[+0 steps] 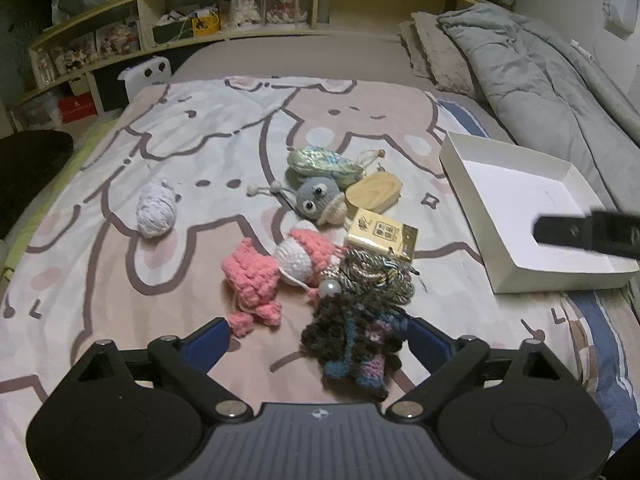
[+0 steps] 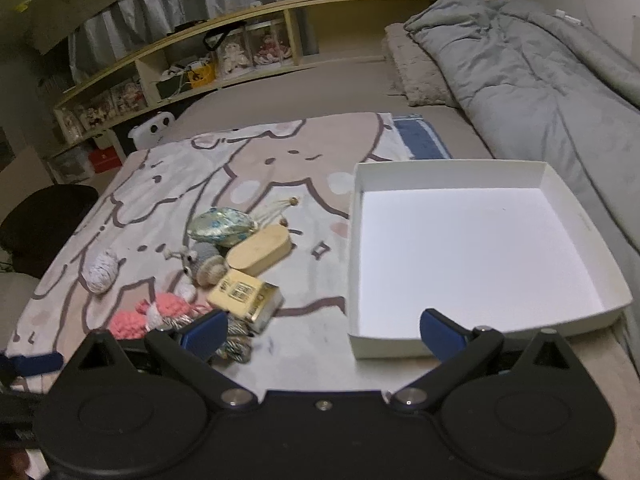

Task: Organize objects
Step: 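Grasp the dark crocheted flower with the left tool while the right tool grasps the braided rope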

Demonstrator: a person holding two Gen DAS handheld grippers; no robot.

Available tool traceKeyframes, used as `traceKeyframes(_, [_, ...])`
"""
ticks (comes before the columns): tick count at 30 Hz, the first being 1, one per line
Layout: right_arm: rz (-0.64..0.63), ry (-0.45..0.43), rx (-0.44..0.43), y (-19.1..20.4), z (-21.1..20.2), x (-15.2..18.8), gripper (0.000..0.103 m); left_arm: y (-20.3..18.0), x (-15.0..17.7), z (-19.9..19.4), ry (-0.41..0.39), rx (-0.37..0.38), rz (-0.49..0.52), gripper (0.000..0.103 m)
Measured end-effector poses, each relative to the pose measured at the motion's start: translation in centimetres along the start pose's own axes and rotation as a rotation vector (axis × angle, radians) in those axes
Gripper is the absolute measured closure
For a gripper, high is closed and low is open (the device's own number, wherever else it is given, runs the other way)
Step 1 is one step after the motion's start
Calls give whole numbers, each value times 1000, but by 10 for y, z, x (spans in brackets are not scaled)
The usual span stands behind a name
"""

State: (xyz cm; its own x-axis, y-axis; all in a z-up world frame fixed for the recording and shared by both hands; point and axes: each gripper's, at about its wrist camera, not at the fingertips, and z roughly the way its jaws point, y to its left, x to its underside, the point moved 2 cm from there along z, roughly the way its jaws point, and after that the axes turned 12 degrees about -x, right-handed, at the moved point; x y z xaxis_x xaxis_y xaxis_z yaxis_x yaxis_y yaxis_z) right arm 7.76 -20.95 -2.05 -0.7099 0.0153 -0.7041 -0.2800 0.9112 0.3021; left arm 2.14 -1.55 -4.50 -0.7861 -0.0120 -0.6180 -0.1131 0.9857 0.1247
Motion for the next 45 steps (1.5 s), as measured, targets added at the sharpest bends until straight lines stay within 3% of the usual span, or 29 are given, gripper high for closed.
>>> traceKeyframes(9, [-10, 89, -146, 21, 42, -16, 0, -15, 6, 22, 60, 39, 5, 29])
traceKeyframes(15, [82, 173, -226, 25, 80, -18, 0, -17, 8, 35, 92, 47, -11, 36])
traceKeyframes(21, [173, 282, -279, 21, 122, -8, 0, -15, 9, 49, 136, 49, -39, 37])
traceKeyframes(32, [190, 407, -387, 17, 159, 12, 0, -21, 9, 61, 170, 119, -56, 37])
traceKeyframes(37, [165, 422, -387, 15, 167, 16, 1, -20, 9, 63, 183, 144, -68, 55])
traceKeyframes(40, [175, 424, -416, 15, 165, 14, 17, -18, 9, 63, 187, 152, -82, 64])
traceKeyframes(45, [115, 405, -392, 21, 155, 11, 21, -17, 7, 59, 183, 169, -89, 76])
